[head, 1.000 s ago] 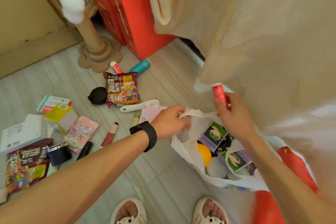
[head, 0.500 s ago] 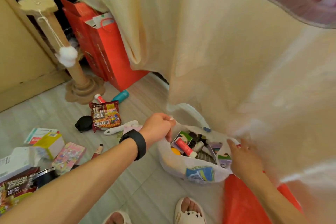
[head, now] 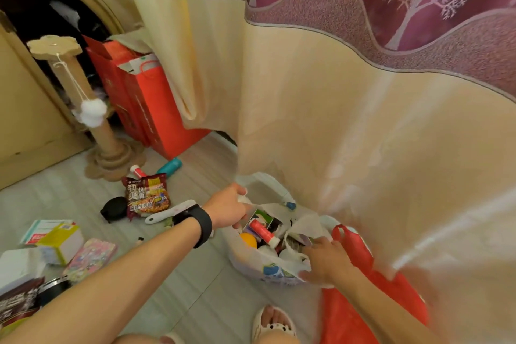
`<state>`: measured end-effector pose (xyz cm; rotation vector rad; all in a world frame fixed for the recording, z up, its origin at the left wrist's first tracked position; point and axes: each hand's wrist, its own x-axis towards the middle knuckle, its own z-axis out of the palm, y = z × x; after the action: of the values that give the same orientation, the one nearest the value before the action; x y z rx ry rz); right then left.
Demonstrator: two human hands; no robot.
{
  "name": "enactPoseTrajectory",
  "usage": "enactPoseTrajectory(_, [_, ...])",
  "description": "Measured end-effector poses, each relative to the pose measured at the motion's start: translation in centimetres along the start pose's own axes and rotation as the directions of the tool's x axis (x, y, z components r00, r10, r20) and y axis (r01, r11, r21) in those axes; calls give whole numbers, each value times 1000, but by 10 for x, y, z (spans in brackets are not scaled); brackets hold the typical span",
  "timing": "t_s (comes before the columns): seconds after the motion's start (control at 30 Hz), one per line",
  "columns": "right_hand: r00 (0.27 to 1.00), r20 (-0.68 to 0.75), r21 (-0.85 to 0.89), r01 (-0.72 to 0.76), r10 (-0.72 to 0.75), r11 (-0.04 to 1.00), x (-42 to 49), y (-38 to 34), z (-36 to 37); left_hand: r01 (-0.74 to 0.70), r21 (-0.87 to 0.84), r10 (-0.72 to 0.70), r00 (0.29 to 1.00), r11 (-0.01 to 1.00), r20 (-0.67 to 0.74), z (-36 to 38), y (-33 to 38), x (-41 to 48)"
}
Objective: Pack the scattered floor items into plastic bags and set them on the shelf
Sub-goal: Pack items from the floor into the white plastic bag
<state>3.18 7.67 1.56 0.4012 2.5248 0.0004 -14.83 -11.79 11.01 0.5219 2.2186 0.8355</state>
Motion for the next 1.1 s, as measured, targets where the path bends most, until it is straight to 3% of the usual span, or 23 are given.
enactPoseTrajectory(0.07, [994,102,107,-41,30,993,-2,-3,2,-36,74,35,999,997,3,-3,-3,-2])
enactPoseTrajectory(0.13, [989,-104,465,-42,102,885,-5,0,-8,-85,148,81,996,985,32,-6,-8,-5])
enactPoseTrajectory(0.17, [939,-230,700,-21,254,714,-13,4,-20,-97,170,91,995,981,48,-6,-11,-6])
enactPoseTrajectory(0.2, [848,-282,880,43,449,473,-20,11,-34,-102,179,93,994,979,59,-7,-12,-8])
enactPoseTrajectory(0.23, [743,-274,957,148,610,249,-27,21,-47,-107,183,98,994,977,58,-7,-13,-9])
enactPoseTrajectory(0.27, [675,-235,967,236,700,98,-35,29,-57,-113,206,106,993,972,48,-8,-14,-10])
enactPoseTrajectory(0.3, [654,-215,964,263,726,48,-40,36,-62,-116,243,111,993,963,37,-8,-14,-12])
enactPoseTrajectory(0.33, [652,-227,967,236,723,91,-44,40,-60,-113,292,111,994,950,24,-6,-16,-11])
enactPoseTrajectory(0.4, [684,-333,919,82,649,386,-49,37,-47,-113,523,107,993,845,42,0,-20,-4])
enactPoseTrajectory(0.47, [757,-509,609,-19,409,793,-47,34,-25,-132,768,94,991,627,94,11,-25,0])
enactPoseTrajectory(0.5, [795,-524,406,-82,306,910,-47,33,-18,-119,843,72,993,524,96,18,-28,2])
enactPoseTrajectory(0.53, [823,-499,253,-160,271,954,-45,34,-13,-96,888,58,995,449,78,23,-29,4])
enactPoseTrajectory(0.63, [888,-292,141,-328,356,934,-47,38,-21,-57,925,65,997,375,35,25,-30,11])
enactPoseTrajectory(0.8, [977,-92,-12,-195,193,981,-51,51,-35,-239,937,75,971,254,228,18,-38,11])
enactPoseTrajectory(0.9, [992,2,-127,-125,126,984,-49,45,-40,-195,973,27,981,122,193,27,-51,10])
enactPoseTrajectory(1.0, [982,40,-103,-178,183,979,-47,45,-39,-109,977,-31,993,184,116,23,-55,8])
enactPoseTrajectory(1.1, [977,12,-47,-211,212,976,-43,48,-43,-173,933,17,984,314,177,19,-54,6])
